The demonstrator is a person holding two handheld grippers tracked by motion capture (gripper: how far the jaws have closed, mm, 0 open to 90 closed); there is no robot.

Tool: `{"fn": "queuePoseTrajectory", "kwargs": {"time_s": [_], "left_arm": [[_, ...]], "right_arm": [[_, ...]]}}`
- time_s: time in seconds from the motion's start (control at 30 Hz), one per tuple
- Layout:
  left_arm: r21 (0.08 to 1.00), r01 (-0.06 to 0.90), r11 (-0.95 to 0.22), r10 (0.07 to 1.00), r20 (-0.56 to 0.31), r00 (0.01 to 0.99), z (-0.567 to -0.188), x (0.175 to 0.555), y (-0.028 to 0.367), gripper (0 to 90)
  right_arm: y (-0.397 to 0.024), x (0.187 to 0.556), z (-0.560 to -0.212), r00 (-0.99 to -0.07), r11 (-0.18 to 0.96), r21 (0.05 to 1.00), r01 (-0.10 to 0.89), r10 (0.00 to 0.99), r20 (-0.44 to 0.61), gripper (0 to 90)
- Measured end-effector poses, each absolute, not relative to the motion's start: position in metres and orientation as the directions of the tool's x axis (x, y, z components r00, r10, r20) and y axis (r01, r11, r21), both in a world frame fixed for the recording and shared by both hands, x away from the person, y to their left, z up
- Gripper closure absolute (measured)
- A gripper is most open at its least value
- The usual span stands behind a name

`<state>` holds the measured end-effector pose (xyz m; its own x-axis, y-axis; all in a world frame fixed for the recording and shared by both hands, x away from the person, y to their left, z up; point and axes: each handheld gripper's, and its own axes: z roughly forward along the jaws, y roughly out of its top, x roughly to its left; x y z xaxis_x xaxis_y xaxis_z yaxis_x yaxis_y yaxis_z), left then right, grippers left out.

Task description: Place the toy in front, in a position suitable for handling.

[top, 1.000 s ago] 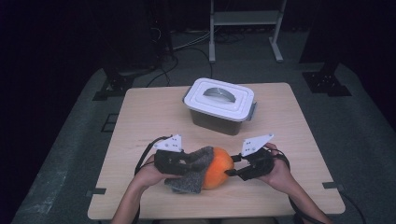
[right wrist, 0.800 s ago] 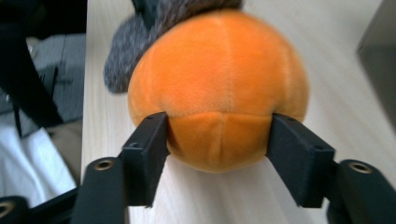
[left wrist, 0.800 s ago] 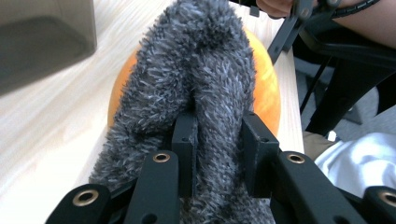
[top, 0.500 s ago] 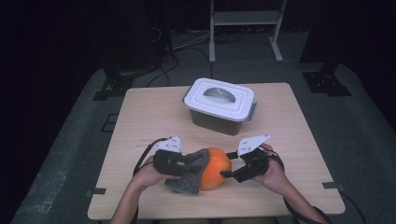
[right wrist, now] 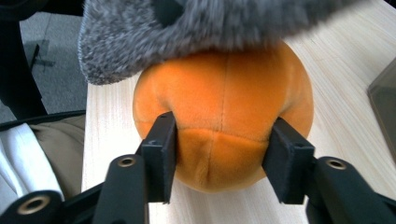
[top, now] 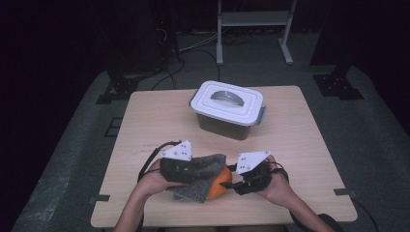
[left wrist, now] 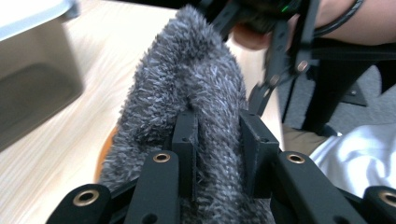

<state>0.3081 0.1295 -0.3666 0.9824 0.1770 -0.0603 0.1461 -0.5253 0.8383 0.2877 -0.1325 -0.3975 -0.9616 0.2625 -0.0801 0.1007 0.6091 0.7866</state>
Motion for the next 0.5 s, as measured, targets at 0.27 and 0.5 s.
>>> {"fn": "queuePoseTrajectory", "kwargs": {"time_s": [0.27, 0.5], "left_arm": [[0.846, 0.151, -0.511, 0.156, -0.081, 0.984, -0.367, 0.308, 0.132, 70.3], [0.846, 0.122, -0.519, 0.119, -0.070, 0.990, -0.365, 0.302, 0.115, 70.2]], "right_arm": [[-0.135, 0.290, -0.393, -0.960, 0.590, 0.801, 0.103, 0.271, -0.076, 50.7], [-0.126, 0.285, -0.395, -0.963, 0.612, 0.788, 0.068, 0.246, -0.109, 49.5]]}}
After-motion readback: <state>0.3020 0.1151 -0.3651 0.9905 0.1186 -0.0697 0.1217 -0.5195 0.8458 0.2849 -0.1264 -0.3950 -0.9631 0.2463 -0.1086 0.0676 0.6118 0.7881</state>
